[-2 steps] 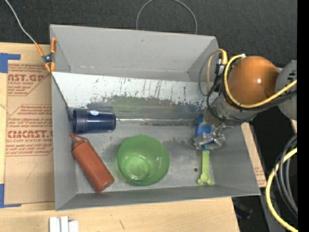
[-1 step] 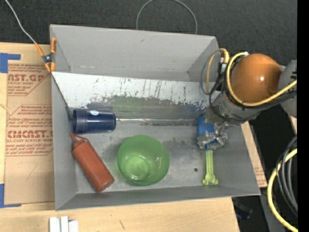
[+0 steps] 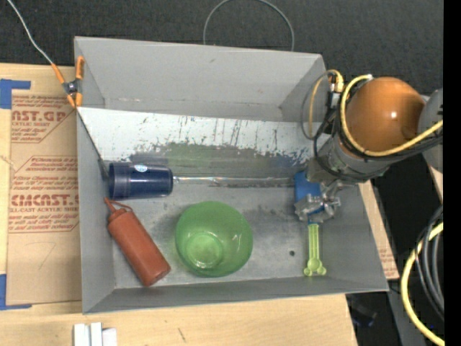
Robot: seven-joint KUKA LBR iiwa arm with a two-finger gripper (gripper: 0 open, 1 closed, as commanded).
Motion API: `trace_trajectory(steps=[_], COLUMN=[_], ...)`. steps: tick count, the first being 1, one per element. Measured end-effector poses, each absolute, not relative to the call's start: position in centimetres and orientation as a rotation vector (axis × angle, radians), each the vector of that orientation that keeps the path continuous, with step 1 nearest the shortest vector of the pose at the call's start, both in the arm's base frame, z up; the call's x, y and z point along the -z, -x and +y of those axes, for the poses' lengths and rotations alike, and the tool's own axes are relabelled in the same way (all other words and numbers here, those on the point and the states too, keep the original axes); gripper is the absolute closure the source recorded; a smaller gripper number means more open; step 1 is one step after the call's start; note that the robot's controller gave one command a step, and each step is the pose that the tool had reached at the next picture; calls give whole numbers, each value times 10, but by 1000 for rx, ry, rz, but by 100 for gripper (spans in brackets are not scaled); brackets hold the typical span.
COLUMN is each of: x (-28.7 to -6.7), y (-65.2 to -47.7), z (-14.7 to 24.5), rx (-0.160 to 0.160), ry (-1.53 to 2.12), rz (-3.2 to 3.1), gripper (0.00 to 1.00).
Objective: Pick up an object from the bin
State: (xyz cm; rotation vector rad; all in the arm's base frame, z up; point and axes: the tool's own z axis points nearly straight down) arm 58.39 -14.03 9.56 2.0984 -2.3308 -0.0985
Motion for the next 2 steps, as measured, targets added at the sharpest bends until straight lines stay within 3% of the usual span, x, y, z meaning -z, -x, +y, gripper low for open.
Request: trace_trajectory(steps=[2], x=[-132], y=[-587], z=[-140], rx=[83], ry=[-2104], rz=[-2337], gripper=[100])
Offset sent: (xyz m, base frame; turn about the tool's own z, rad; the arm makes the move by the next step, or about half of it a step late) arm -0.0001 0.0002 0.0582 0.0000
